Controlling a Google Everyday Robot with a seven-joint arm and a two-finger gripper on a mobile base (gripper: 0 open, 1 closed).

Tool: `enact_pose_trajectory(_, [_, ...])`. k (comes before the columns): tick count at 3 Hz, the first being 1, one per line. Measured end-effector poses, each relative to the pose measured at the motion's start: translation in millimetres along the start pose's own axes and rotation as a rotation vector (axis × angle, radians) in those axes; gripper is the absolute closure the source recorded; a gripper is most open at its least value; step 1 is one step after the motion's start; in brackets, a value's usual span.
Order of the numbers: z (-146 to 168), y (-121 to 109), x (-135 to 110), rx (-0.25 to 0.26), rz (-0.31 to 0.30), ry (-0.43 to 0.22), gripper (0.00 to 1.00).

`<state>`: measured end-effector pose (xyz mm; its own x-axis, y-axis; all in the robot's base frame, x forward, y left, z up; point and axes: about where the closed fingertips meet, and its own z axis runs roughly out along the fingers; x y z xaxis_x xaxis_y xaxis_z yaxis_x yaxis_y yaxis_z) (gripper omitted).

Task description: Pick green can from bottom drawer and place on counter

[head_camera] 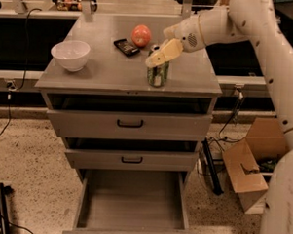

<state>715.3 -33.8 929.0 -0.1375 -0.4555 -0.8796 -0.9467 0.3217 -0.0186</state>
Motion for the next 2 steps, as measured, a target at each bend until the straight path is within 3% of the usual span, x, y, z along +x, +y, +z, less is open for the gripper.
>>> enact_pose_trajectory(1, [-52.8, 24.1, -37.1, 0.035, -0.261, 0.021, 0.00])
enact_pose_trajectory(2, [-49.7, 26.1, -39.8, 0.029, -0.343, 0.021, 0.00])
